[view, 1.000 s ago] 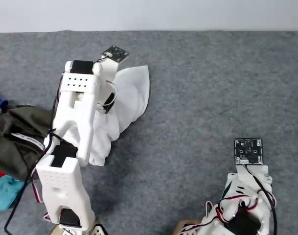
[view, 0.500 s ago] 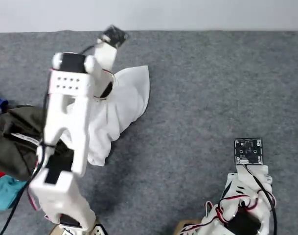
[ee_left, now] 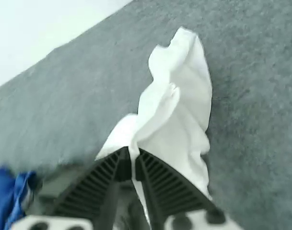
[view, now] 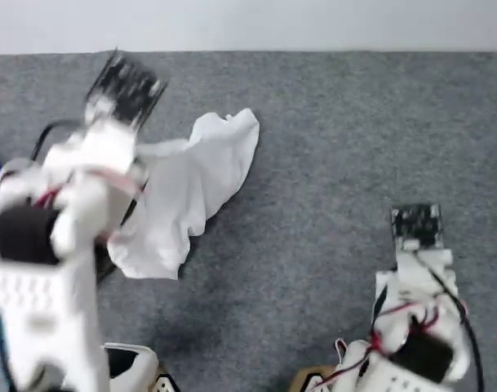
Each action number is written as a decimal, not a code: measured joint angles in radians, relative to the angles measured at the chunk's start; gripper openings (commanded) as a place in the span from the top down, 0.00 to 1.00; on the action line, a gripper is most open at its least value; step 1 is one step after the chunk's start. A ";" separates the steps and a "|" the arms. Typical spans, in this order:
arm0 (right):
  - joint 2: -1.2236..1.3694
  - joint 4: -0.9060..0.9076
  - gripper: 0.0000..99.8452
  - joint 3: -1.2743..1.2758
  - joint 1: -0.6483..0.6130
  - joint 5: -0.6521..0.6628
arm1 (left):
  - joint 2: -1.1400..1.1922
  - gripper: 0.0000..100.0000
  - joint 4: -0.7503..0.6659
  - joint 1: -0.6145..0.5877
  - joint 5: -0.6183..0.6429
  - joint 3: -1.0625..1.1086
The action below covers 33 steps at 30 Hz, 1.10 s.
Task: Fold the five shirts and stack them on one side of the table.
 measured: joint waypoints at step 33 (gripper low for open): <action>1.651 -0.075 0.79 -1.287 -0.753 -0.133 | -0.921 1.00 0.002 -0.483 -0.100 0.712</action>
